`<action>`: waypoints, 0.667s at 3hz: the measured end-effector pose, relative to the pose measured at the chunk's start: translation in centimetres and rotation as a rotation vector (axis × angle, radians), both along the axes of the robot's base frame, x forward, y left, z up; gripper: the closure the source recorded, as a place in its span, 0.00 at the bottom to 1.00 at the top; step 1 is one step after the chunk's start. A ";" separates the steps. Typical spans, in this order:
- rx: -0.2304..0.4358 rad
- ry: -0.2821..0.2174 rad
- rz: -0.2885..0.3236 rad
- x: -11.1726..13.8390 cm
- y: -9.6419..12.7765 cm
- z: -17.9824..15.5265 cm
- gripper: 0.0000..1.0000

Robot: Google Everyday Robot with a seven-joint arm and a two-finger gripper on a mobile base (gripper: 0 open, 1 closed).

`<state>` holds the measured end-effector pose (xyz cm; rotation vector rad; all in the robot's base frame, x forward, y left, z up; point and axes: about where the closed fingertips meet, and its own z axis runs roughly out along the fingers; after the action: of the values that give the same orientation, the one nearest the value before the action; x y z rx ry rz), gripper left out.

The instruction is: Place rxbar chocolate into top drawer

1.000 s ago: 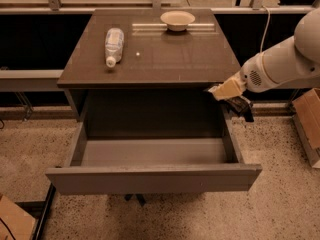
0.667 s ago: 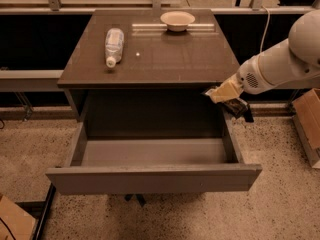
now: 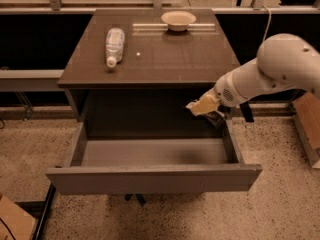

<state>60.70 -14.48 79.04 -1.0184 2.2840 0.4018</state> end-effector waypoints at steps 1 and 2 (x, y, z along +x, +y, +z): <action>0.056 0.053 0.046 -0.1 3.6 -4.7 1.00; 0.104 0.103 0.083 -0.5 6.8 -8.6 1.00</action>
Offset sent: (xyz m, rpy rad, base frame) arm -0.0098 0.1051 -0.1329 0.1672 0.1611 0.1238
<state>60.19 -7.66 70.40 -1.0646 2.2899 0.6146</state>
